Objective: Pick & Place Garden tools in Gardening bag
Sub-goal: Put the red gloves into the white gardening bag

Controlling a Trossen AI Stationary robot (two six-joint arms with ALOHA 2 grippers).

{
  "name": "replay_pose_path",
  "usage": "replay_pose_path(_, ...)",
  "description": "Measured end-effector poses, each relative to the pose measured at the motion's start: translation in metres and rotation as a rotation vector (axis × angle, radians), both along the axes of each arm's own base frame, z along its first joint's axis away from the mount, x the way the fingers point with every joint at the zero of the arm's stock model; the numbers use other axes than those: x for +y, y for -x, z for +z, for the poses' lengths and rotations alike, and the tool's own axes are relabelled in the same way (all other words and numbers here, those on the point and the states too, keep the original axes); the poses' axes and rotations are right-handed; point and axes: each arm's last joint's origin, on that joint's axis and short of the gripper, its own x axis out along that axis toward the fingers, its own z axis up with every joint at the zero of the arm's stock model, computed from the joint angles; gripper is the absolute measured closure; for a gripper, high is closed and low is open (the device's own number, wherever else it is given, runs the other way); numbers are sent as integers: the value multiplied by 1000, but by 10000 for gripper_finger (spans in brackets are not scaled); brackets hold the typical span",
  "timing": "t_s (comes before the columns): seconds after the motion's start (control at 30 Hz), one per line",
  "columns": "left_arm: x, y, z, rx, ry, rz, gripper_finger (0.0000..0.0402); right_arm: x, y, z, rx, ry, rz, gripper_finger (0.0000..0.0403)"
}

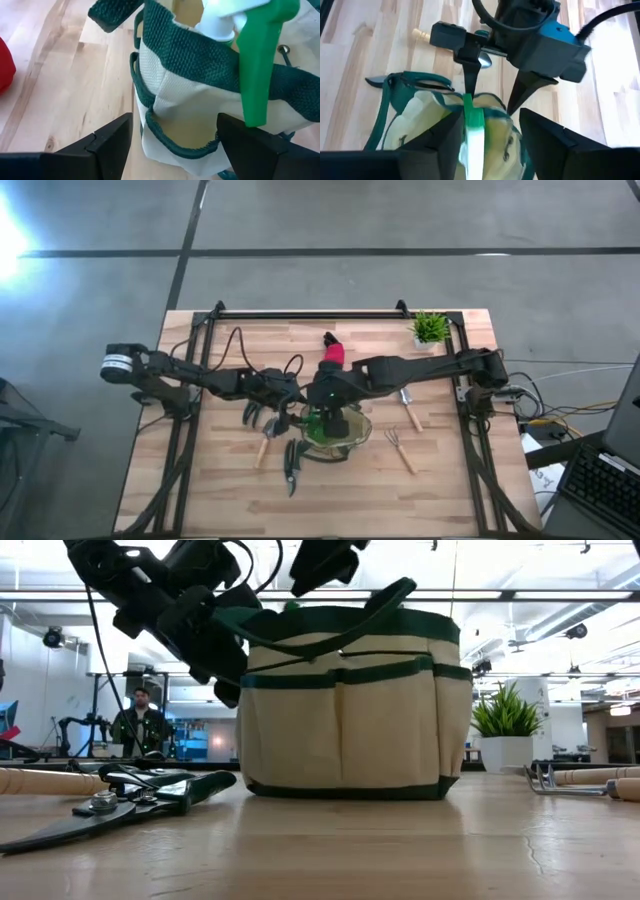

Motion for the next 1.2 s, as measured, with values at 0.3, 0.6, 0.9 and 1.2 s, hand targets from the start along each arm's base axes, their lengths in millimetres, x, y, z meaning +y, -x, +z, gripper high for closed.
replay_pose_path(0.3,0,12,6,65,-2,-3,127,-1,24,24,-8,60,-71,189)
replay_pose_path(0.6,0,37,31,49,-37,-2,277,-4,32,25,23,98,-131,188)
replay_pose_path(0.9,1,69,61,-48,-120,9,393,-7,44,15,147,126,-213,198)
replay_pose_path(1.2,0,100,95,-262,-215,-18,396,-6,87,13,122,137,-293,245)
